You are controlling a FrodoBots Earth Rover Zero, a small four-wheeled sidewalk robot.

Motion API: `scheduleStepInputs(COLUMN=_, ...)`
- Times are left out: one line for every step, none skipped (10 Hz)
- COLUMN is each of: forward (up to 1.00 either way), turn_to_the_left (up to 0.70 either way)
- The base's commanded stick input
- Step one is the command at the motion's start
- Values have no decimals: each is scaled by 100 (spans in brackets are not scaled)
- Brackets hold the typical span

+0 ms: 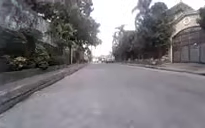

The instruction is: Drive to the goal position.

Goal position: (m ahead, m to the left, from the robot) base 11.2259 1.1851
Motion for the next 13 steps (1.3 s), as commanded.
scheduleStepInputs(forward=100, turn_to_the_left=12)
scheduleStepInputs(forward=100, turn_to_the_left=12)
scheduleStepInputs(forward=100, turn_to_the_left=12)
scheduleStepInputs(forward=100, turn_to_the_left=12)
scheduleStepInputs(forward=100, turn_to_the_left=12)
scheduleStepInputs(forward=100, turn_to_the_left=12)
scheduleStepInputs(forward=100, turn_to_the_left=12)
scheduleStepInputs(forward=100, turn_to_the_left=12)
scheduleStepInputs(forward=100, turn_to_the_left=12)
scheduleStepInputs(forward=100, turn_to_the_left=3)
scheduleStepInputs(forward=100, turn_to_the_left=-25)
scheduleStepInputs(forward=100, turn_to_the_left=-28)
scheduleStepInputs(forward=100, turn_to_the_left=-28)
